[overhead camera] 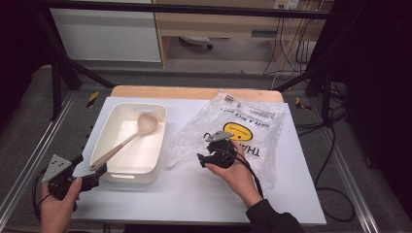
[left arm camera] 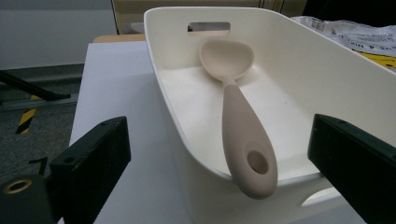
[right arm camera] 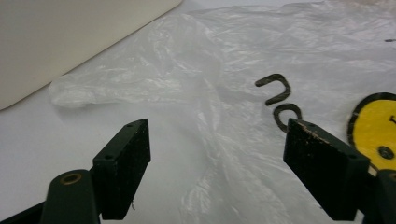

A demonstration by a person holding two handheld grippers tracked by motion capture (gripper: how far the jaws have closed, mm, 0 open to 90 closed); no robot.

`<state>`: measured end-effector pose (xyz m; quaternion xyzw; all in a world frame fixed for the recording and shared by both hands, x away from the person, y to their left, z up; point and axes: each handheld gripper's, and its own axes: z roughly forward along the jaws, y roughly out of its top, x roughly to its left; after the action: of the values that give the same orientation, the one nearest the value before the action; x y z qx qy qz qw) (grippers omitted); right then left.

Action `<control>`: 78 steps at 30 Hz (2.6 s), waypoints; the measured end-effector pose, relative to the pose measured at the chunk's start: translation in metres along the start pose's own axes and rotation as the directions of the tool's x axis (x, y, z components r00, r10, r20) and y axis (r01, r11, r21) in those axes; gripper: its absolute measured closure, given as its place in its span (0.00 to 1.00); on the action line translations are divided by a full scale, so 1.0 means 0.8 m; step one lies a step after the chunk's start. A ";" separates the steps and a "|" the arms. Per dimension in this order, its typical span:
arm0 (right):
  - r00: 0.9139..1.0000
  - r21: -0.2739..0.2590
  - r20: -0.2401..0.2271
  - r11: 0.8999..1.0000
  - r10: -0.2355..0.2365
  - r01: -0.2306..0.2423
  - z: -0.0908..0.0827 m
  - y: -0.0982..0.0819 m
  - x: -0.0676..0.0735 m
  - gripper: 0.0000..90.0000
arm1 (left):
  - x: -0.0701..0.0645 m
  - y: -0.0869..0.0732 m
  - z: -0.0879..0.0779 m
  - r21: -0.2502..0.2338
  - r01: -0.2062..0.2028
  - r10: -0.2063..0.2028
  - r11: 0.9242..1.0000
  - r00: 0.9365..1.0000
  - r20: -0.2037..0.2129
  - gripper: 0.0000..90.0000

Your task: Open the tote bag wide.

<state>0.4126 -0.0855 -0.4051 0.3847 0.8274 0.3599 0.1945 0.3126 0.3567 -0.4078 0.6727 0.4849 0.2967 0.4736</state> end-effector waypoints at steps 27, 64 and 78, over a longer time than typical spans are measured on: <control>0.996 -0.054 -0.053 0.996 0.066 -0.068 -0.035 -0.028 -0.047 0.08 | -0.001 0.003 -0.004 -0.033 0.003 -0.002 0.999 1.000 0.011 0.06; 0.997 0.010 -0.066 0.999 0.042 -0.042 -0.047 -0.055 -0.062 0.06 | -0.012 0.011 0.000 -0.051 0.016 -0.013 0.999 0.998 0.066 0.06; 0.996 0.048 -0.086 0.999 0.009 -0.005 -0.014 -0.048 -0.059 0.09 | -0.011 0.011 -0.002 -0.049 0.014 -0.012 0.999 0.999 0.049 0.06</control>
<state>0.4168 -0.1444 -0.4240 0.3764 0.8421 0.3568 0.1481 0.3111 0.3481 -0.3986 0.6647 0.4703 0.2888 0.5035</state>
